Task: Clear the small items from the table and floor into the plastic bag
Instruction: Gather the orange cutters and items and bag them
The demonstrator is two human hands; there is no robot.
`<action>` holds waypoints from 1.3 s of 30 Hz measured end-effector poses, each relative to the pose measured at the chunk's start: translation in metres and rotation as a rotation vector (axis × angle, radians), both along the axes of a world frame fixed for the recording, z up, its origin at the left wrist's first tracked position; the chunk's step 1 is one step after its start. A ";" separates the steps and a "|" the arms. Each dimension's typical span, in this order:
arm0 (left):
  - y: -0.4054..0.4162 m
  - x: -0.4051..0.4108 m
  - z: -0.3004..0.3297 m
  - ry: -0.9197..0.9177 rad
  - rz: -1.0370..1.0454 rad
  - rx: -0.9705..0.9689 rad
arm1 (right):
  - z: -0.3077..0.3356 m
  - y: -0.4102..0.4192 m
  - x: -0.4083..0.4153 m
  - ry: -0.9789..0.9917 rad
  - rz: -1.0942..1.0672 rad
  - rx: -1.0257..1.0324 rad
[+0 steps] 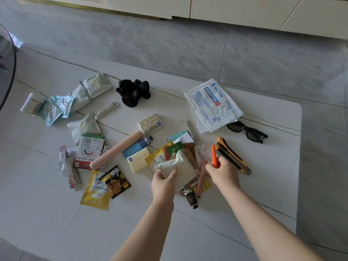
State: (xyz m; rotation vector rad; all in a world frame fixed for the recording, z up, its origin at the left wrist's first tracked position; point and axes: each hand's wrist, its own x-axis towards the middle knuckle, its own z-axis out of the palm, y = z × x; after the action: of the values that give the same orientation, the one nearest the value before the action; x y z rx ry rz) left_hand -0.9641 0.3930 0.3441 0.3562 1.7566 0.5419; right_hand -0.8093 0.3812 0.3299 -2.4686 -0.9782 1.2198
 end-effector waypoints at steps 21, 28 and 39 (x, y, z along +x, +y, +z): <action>-0.003 -0.002 0.027 -0.101 -0.054 0.015 | 0.024 -0.024 -0.003 0.463 -0.243 -0.037; -0.026 -0.024 0.101 -0.117 0.016 0.036 | 0.118 -0.034 -0.009 0.674 -0.164 0.000; -0.125 -0.097 0.262 -0.097 0.247 0.180 | 0.275 -0.089 -0.071 0.721 0.144 0.046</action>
State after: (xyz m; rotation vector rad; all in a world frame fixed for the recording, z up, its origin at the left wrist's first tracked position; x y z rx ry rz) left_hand -1.0608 0.2676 0.6057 0.2343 1.6724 0.8836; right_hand -0.8800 0.2922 0.6046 -1.7003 -0.9463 1.9006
